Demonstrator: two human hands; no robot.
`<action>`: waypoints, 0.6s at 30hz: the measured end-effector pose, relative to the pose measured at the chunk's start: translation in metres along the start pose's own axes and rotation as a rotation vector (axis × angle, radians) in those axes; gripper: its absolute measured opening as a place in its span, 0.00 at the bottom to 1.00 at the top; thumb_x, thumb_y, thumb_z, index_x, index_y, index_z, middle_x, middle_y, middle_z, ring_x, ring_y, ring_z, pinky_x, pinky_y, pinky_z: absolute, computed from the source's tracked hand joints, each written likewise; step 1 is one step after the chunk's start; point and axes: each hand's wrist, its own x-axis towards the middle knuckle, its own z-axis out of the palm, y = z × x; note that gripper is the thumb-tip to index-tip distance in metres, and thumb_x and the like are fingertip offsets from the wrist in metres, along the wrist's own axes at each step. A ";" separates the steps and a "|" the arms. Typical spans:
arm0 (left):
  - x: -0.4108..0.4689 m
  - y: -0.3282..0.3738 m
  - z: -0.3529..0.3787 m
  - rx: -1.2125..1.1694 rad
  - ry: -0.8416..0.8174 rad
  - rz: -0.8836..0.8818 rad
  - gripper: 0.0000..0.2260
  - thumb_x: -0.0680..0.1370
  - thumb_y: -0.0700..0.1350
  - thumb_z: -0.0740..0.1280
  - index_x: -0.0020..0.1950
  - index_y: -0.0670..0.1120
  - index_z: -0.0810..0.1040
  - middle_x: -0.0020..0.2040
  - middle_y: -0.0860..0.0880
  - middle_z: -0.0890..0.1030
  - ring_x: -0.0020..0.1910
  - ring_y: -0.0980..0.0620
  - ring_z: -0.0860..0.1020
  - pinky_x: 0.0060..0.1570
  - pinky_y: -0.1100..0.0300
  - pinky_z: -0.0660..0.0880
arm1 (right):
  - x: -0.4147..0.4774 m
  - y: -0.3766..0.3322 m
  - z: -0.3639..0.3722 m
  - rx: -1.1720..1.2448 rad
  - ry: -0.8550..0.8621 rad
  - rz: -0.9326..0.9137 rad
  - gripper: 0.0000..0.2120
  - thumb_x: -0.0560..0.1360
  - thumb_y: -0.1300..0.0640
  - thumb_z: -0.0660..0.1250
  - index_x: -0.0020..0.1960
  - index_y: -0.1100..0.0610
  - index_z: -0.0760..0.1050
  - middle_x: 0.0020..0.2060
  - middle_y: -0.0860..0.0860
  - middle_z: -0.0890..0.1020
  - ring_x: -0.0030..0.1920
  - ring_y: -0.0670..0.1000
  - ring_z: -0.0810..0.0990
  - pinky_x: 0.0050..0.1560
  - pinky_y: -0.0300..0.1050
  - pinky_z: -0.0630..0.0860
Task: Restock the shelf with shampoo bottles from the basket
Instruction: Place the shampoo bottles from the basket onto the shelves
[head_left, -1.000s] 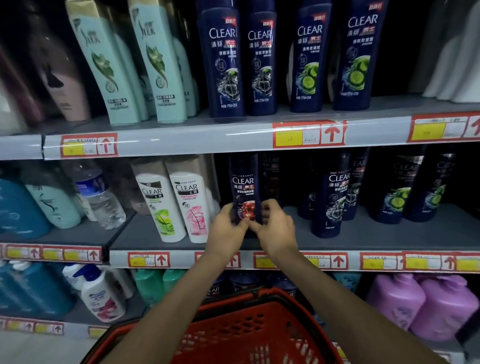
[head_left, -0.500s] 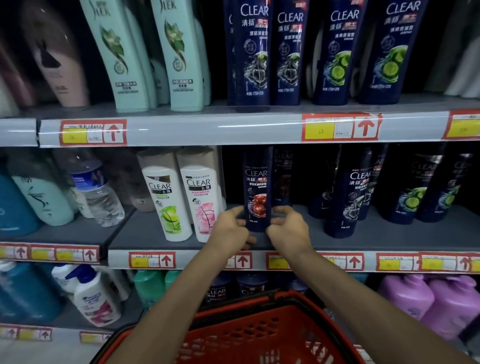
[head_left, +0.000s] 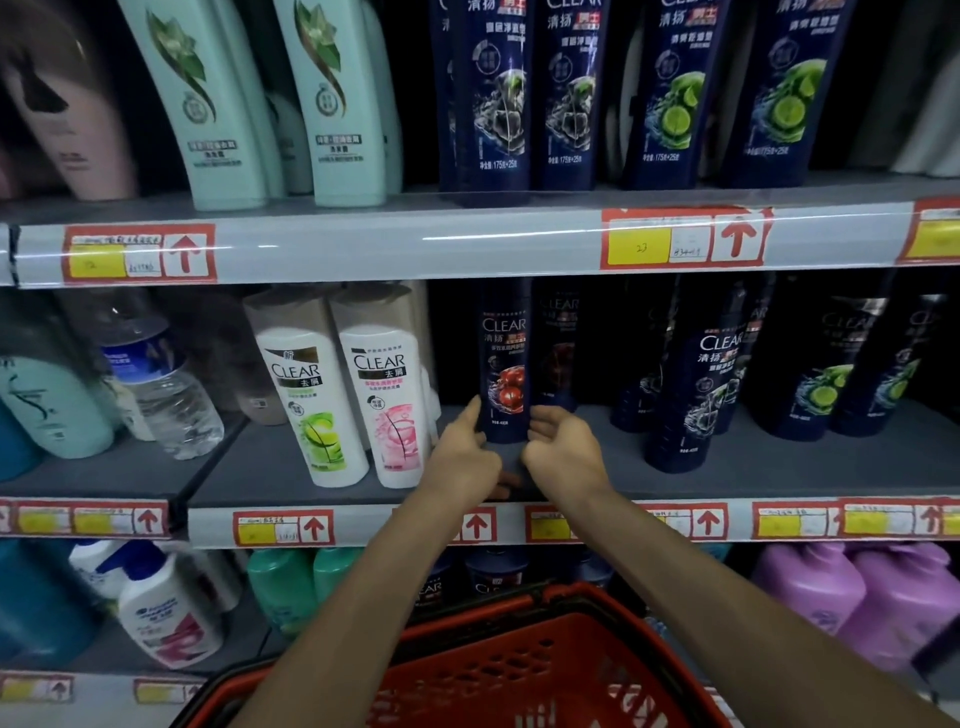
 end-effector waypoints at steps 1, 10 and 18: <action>0.002 -0.002 0.000 0.007 0.002 -0.006 0.39 0.76 0.26 0.62 0.80 0.56 0.59 0.62 0.48 0.79 0.57 0.42 0.81 0.38 0.56 0.80 | 0.001 0.000 0.000 -0.001 -0.002 0.002 0.24 0.74 0.72 0.63 0.69 0.62 0.73 0.56 0.51 0.80 0.61 0.50 0.78 0.67 0.42 0.73; 0.016 -0.013 0.000 0.057 0.023 -0.021 0.42 0.74 0.30 0.64 0.82 0.57 0.55 0.78 0.47 0.66 0.68 0.45 0.75 0.36 0.60 0.78 | 0.003 0.001 0.004 -0.016 -0.020 -0.002 0.24 0.75 0.67 0.63 0.71 0.59 0.72 0.58 0.51 0.80 0.63 0.51 0.77 0.66 0.46 0.73; 0.006 -0.009 0.002 0.053 0.037 0.026 0.35 0.76 0.29 0.66 0.80 0.50 0.62 0.70 0.49 0.74 0.44 0.64 0.75 0.42 0.60 0.80 | 0.006 -0.001 -0.002 -0.024 -0.075 0.029 0.26 0.76 0.69 0.62 0.73 0.59 0.70 0.65 0.54 0.79 0.68 0.53 0.76 0.68 0.43 0.71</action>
